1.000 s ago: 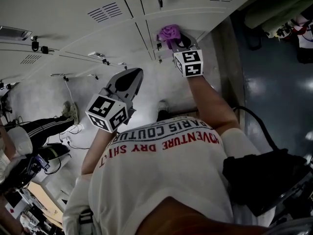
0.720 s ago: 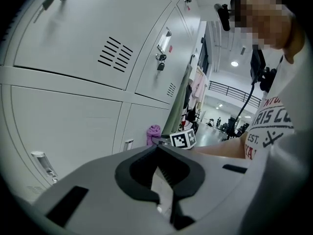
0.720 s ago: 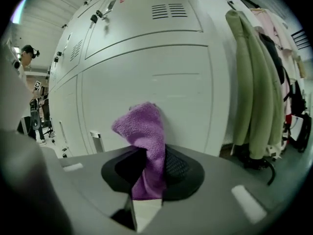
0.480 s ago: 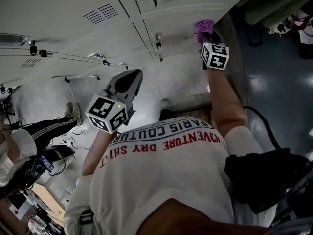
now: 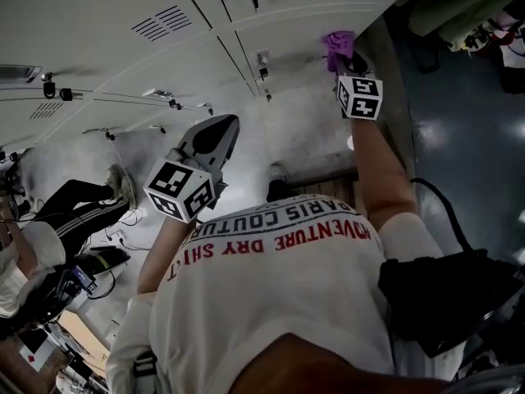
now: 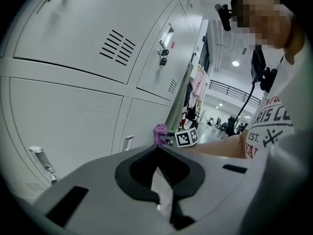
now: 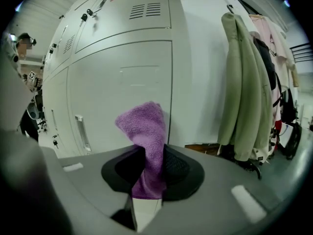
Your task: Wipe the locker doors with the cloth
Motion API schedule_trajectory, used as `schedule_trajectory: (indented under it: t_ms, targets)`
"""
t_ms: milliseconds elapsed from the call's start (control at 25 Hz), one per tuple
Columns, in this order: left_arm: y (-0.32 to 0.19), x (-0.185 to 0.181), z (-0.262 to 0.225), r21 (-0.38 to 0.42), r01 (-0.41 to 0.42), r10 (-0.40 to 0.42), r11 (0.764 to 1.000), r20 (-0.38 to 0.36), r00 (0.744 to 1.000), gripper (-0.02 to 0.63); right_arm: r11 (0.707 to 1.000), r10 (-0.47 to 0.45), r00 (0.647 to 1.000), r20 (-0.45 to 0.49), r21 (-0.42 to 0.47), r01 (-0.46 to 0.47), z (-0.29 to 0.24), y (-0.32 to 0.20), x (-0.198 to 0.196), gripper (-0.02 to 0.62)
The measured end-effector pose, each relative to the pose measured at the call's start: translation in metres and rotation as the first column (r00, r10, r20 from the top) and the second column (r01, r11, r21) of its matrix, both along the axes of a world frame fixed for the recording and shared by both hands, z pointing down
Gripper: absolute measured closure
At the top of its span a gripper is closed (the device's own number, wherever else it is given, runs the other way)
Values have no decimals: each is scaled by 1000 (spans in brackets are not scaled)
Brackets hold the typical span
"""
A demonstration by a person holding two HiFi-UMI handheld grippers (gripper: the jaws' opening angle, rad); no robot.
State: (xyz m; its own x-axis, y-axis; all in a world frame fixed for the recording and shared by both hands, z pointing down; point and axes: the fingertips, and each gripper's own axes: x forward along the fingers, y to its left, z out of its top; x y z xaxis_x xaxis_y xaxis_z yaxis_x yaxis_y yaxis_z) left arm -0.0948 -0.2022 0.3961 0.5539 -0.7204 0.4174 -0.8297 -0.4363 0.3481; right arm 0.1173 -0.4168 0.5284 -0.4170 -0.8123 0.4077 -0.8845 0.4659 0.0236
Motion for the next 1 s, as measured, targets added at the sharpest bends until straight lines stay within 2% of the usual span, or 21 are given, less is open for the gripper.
schedule_trajectory:
  t_ms: [200,480,720,1000]
  targets:
    - [-2,-1,6,-9,7,-7,1000,-6,1000,606,988,-152,988,8,4,152,8,34,-46,509]
    - [-1,-14,13,-22,37,-37,999,0,999,606,937,-349,937,32,2,349,23,76,-130,509]
    - [7,-25,20,-38,65,-65,997,4,998,606,924,-381,924,24,-30,382,41,81,-162,509]
    - [9,-23,35,-64,62,-61,996,10,998,606,937,-341,940,-4,-80,339,72,65,-175,509]
